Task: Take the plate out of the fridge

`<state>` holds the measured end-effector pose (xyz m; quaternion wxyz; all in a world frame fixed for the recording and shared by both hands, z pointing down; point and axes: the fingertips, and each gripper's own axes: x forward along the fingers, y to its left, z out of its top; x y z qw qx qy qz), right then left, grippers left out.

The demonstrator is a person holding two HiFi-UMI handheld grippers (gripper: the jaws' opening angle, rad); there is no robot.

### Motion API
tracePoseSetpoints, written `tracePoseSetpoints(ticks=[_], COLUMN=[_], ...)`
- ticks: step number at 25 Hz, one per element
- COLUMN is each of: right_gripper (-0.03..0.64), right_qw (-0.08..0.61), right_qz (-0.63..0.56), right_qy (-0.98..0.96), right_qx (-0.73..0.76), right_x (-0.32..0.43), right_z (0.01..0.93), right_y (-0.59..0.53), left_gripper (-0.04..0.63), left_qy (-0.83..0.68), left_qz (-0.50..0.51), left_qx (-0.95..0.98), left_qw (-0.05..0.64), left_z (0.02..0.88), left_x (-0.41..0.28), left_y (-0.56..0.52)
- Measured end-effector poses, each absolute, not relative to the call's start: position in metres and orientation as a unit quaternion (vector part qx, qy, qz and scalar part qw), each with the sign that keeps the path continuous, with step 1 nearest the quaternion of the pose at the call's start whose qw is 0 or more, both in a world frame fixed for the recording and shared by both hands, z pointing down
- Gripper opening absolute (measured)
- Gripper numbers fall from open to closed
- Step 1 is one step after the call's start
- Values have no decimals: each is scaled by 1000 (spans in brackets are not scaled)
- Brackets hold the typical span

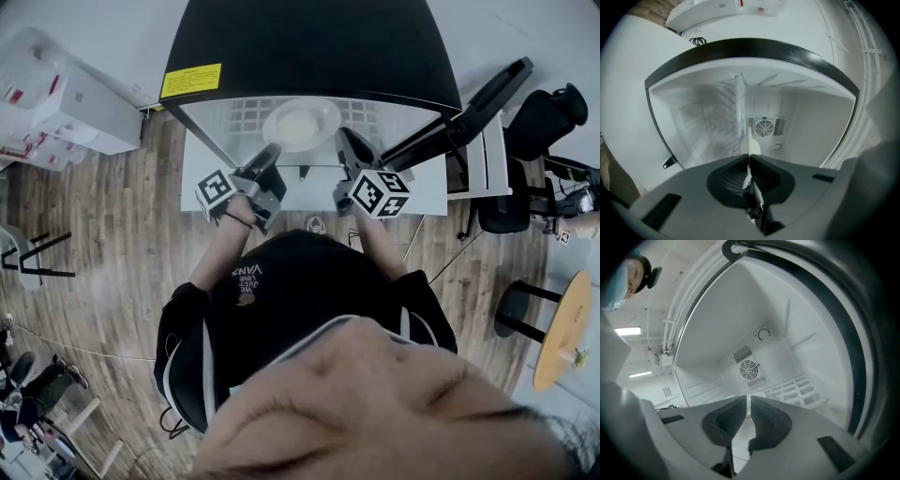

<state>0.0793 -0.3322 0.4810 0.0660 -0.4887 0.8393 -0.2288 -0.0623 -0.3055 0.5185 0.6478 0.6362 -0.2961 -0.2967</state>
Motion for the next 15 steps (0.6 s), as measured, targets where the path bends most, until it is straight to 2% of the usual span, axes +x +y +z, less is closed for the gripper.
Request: tracePoseSetpoints(ticks=[2, 4, 5, 15], right_gripper=[28, 139, 150, 161], right_qw=[78, 89, 95, 130], right_qz=[-248, -272, -286, -373], right_qy=[834, 827, 824, 795], right_qx=[-487, -484, -481, -461], right_x=[80, 79, 78, 72], right_z=[484, 487, 489, 504], right_y=[-333, -334, -334, -337], left_gripper=[31, 31, 31, 31], left_qy=[-295, -295, -294, -290], left_qz=[-296, -295, -295, -291], left_qx=[636, 636, 637, 644], left_qw=[648, 649, 649, 645], left_z=[519, 519, 519, 518], left_x=[-63, -64, -65, -68], left_y=[-305, -304, -304, -303])
